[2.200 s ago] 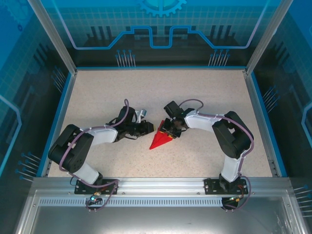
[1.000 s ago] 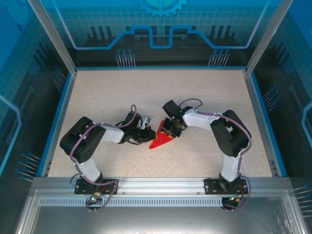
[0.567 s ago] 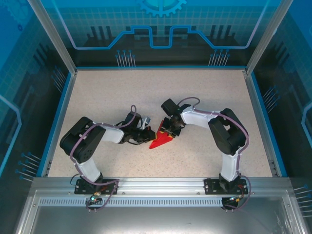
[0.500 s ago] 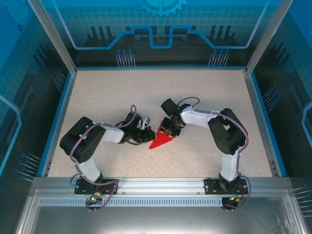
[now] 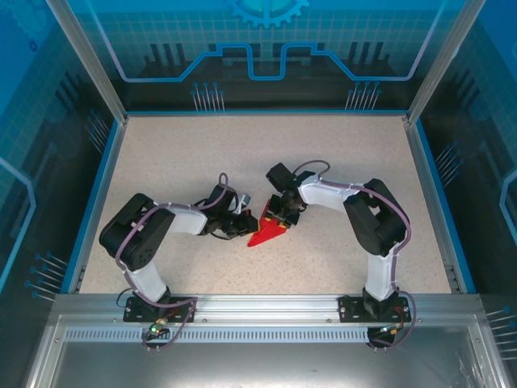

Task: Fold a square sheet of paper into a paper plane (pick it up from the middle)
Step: Fourth fold the wing at the center of the table.

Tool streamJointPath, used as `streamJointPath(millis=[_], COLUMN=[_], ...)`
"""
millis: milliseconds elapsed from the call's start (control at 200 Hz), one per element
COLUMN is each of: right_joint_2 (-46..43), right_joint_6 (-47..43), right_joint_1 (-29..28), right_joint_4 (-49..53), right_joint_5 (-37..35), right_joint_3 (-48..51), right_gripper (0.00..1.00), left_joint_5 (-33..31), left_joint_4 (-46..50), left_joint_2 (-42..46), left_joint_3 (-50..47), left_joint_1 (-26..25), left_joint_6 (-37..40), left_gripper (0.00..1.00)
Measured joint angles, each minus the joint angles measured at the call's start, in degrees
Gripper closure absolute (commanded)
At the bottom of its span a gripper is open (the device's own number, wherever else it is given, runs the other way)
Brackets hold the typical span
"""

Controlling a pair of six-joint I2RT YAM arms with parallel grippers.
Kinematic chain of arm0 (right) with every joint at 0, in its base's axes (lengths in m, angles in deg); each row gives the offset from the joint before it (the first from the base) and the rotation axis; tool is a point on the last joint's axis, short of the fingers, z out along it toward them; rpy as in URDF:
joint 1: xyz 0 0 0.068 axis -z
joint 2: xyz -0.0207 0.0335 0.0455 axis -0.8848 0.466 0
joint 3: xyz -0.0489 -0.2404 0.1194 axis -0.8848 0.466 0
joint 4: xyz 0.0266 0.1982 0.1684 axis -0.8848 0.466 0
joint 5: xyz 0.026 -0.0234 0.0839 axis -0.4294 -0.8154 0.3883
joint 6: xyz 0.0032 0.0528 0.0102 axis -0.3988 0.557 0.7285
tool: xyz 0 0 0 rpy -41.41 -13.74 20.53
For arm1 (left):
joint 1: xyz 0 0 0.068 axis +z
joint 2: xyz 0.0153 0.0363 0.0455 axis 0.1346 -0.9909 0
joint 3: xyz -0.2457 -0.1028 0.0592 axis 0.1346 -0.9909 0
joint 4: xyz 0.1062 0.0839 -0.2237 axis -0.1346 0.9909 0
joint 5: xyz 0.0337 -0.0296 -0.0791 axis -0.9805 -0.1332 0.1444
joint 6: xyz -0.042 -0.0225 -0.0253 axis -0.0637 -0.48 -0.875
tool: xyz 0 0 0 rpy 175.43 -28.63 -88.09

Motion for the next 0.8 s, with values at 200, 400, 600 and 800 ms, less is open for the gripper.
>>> streamJointPath(millis=[200,400,600,800], right_joint_2=[-0.22,-5.38,-16.96,-13.79], right_joint_6=[-1.73,-4.9,-9.99,-14.71], right_joint_1=[-0.02,-0.17,-0.28,-1.86], right_joint_4=[-0.22,-1.77,-5.44,-11.78], right_joint_5=[0.13,-1.9,-2.14,0.96], right_joint_3=[-0.09,2.16,5.18,6.12], right_gripper=[0.55,0.53,0.74,0.93], left_joint_5=[-1.27,-3.5,-4.61,-6.34], left_joint_4=[4.42,10.27,13.03,14.93], left_joint_2=[0.2,0.87,1.03,1.03], left_joint_3=[1.88,3.85,4.87,5.95], left_joint_1=[-0.11,-0.11,-0.39,-1.25], left_joint_6=[1.73,4.04,4.7,5.55], left_gripper=[1.0,1.0,1.0,1.0])
